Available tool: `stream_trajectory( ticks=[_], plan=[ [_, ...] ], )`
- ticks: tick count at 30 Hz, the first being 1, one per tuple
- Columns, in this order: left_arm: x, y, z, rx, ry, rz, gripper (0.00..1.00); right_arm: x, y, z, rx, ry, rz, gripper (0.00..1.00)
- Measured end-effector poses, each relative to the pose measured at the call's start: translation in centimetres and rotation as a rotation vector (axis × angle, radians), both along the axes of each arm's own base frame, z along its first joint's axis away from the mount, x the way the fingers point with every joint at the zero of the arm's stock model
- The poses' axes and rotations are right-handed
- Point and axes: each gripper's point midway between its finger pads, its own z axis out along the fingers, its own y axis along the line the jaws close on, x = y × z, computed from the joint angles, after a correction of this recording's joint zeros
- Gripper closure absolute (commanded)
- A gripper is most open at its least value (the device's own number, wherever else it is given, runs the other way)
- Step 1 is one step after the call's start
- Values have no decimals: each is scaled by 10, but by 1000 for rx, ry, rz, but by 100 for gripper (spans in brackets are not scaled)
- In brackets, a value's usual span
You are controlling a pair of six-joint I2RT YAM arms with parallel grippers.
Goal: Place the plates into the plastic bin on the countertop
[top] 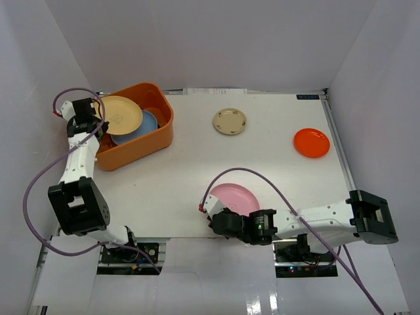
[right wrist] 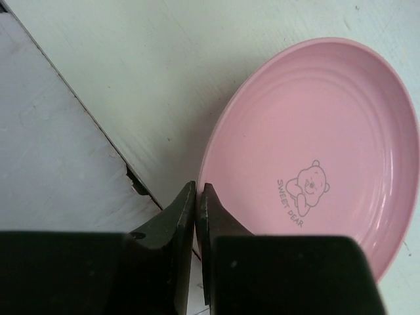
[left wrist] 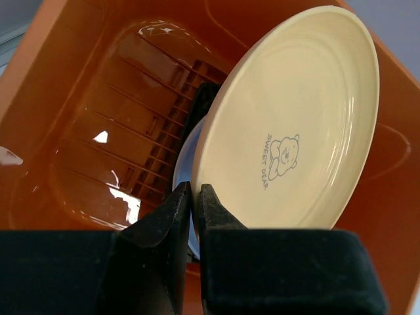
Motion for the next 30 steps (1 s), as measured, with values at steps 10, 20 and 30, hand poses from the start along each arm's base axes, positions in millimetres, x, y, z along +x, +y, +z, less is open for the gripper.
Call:
stream_trajectory(
  ticks=[10,20,30],
  plan=[
    [11,-2,-55,-60,136,-38,41,23,73,114,189,-134,88,92],
    [2,-29,10,-96,-68,-138,2,124,156,242,417,-306,102,92],
    [-23,-86,210,-81,-580,-405,2,203,254,274,540,-414,225,92]
  ],
)
